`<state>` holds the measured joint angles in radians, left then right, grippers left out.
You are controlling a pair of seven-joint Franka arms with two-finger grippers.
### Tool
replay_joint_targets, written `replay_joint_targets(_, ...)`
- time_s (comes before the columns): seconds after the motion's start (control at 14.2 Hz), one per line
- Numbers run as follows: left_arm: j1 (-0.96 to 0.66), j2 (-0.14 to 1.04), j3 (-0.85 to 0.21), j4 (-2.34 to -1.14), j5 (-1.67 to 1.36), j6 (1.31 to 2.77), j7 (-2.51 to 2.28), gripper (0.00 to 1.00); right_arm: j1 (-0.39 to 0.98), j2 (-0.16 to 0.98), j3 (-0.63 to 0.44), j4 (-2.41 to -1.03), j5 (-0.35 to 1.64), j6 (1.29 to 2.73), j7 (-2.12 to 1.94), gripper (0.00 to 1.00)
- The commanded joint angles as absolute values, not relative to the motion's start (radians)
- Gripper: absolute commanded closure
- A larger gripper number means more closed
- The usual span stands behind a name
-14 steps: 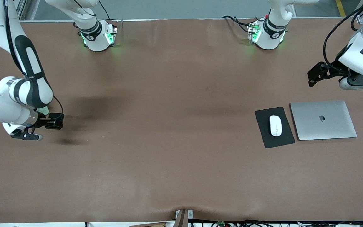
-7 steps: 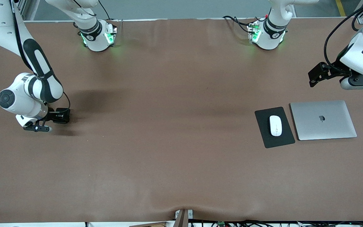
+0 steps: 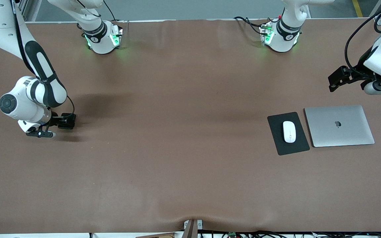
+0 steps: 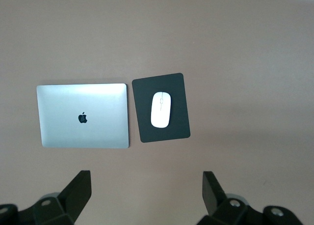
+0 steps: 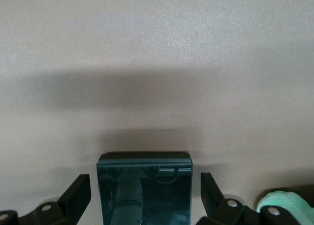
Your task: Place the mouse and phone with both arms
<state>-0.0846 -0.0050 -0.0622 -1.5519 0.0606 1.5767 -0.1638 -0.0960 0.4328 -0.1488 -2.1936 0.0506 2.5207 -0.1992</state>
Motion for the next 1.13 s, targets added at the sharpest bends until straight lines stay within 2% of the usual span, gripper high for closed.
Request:
replay_joint_targets(0.0,-0.077,-0.018,-0.06,-1.555,0.043,1.578,-0.158,0.0,-0.114,0.361,-0.127,-2.165,0.037,2.415,-0.204,0.0)
replay_joint_targets(0.28,-0.077,-0.018,-0.06,-1.557,0.043,1.574,-0.158,0.0,-0.074,0.275,-0.124,-1.95,0.037,2.098,-0.201,0.0)
replay_joint_targets(0.57,-0.077,-0.018,-0.06,-1.559,0.043,1.572,-0.158,0.0,-0.018,0.249,-0.123,-1.651,0.038,1.763,-0.193,0.0)
replay_joint_targets(0.78,-0.077,-0.018,-0.06,-1.557,0.043,1.572,-0.156,0.0,-0.015,0.233,-0.118,-1.45,0.055,1.567,-0.192,0.0)
replay_joint_targets(0.92,-0.075,-0.017,-0.06,-1.555,0.043,1.572,-0.153,0.0,-0.014,0.201,-0.118,-1.401,0.058,1.507,-0.192,0.0)
replay_joint_targets(1.06,-0.075,-0.015,-0.06,-1.554,0.043,1.572,-0.155,0.0,-0.014,0.126,-0.121,-1.411,0.058,1.493,-0.19,0.0)
